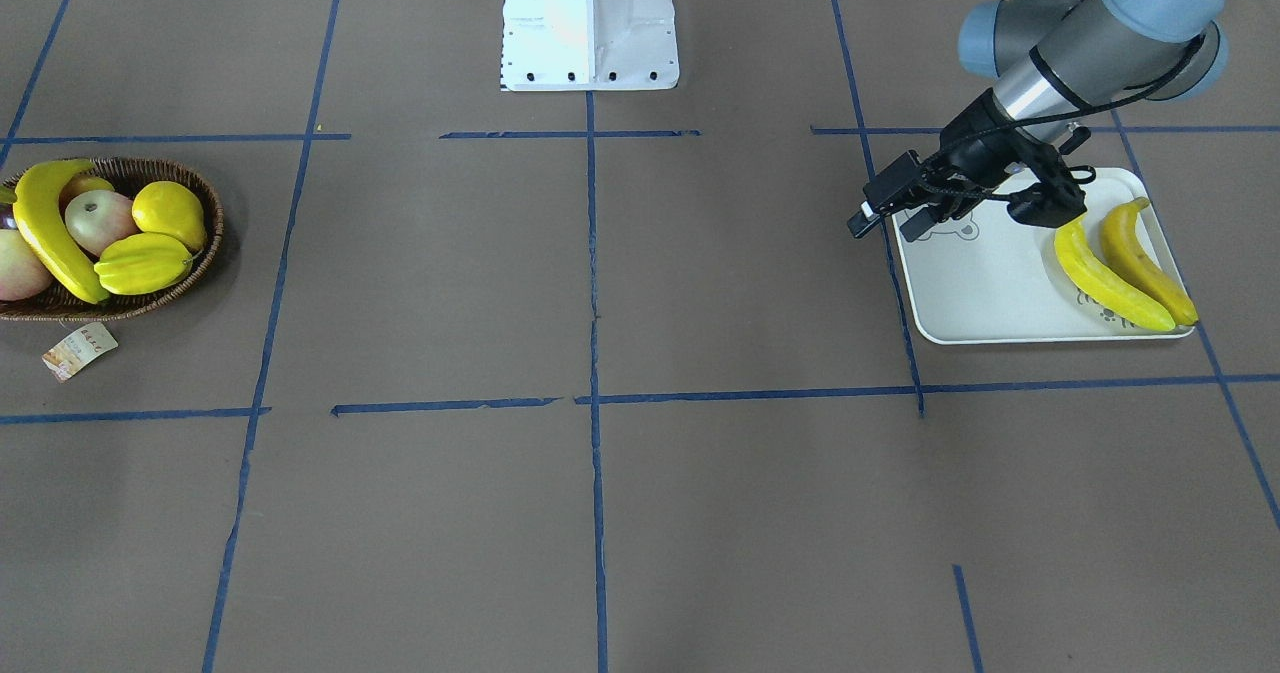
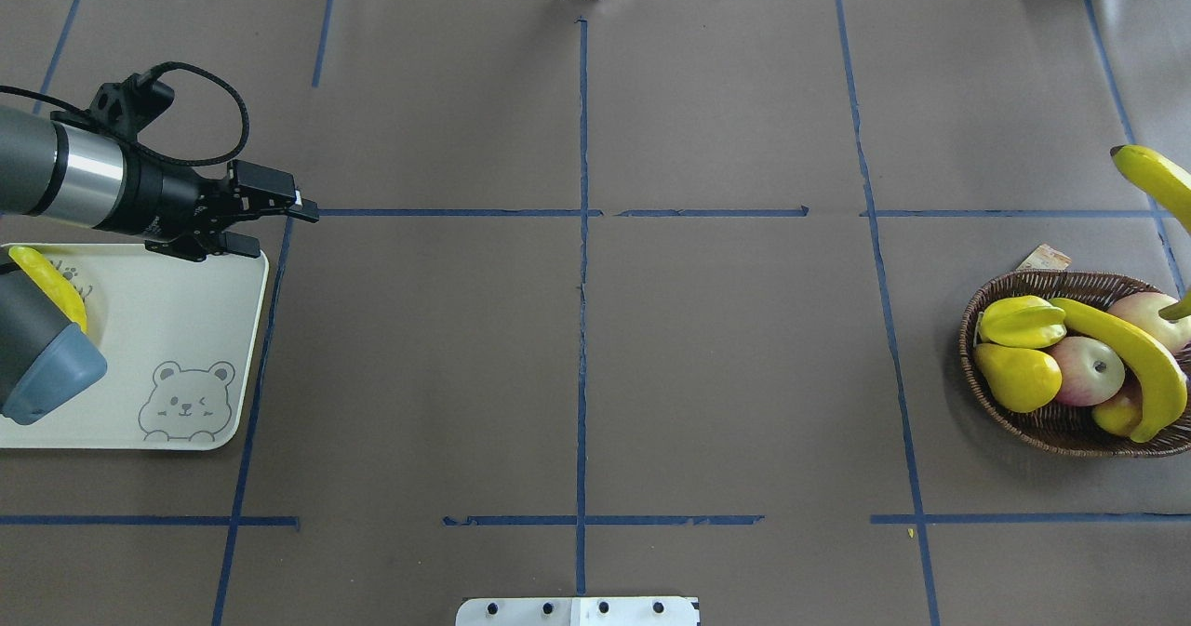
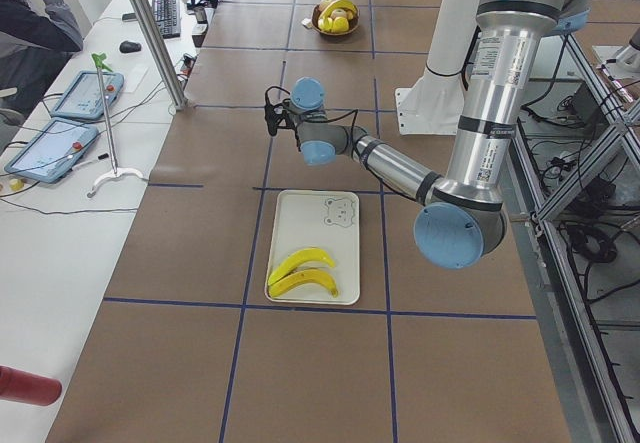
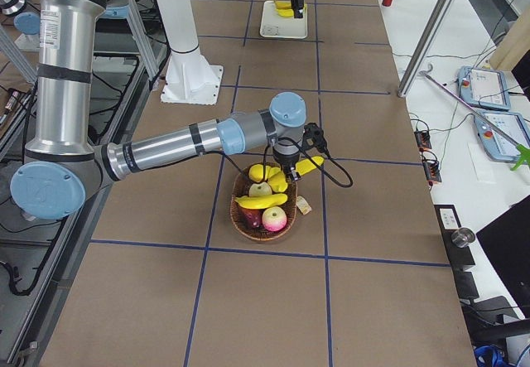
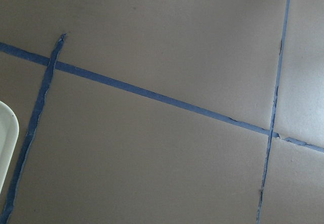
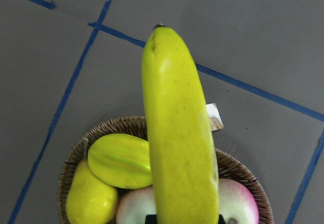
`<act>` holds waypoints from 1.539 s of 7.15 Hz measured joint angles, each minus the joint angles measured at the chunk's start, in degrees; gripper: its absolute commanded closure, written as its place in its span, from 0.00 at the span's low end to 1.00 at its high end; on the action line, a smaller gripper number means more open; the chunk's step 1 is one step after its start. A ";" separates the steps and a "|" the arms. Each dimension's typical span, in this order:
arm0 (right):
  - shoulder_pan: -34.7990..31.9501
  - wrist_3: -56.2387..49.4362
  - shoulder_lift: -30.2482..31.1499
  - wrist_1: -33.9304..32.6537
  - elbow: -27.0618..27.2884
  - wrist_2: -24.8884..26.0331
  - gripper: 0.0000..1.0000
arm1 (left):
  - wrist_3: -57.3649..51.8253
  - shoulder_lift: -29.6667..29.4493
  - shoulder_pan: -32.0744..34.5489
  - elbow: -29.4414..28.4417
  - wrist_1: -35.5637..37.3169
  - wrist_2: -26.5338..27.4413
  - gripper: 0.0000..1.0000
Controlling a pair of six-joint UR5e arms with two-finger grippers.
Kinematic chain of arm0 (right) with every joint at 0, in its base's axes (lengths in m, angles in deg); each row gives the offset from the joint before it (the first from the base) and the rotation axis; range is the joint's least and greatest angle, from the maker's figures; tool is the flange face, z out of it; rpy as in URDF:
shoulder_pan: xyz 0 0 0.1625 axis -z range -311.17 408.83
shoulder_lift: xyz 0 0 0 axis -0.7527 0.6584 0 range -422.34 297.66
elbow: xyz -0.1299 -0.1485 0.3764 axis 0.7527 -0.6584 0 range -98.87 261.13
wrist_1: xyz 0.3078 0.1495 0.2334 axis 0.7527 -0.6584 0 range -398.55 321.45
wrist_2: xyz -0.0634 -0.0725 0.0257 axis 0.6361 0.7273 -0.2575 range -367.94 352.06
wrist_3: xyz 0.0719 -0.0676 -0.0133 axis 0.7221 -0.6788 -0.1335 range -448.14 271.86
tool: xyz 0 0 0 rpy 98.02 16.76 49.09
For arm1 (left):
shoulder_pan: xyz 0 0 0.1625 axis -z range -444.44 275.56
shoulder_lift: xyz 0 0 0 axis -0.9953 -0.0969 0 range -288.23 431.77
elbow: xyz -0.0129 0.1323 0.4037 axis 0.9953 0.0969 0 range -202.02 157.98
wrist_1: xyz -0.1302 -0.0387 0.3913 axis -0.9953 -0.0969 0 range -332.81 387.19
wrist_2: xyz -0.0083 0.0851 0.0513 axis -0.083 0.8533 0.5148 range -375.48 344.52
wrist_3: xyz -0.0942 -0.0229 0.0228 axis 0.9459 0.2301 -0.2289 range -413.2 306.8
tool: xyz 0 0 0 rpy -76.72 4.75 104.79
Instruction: Transfer all bananas from basket to plate
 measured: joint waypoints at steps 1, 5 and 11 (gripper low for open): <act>2.61 7.05 -1.44 -0.34 2.09 -0.01 0.96 | 0.21 -0.47 -0.03 0.00 0.02 -0.02 0.00; 16.00 31.64 -14.32 -0.17 3.79 0.77 0.93 | 2.87 -6.32 -0.72 -0.99 -0.28 0.68 0.01; 33.15 58.39 -31.25 11.45 -2.44 10.39 0.95 | 13.68 -18.74 -8.23 -4.42 -0.33 12.42 0.03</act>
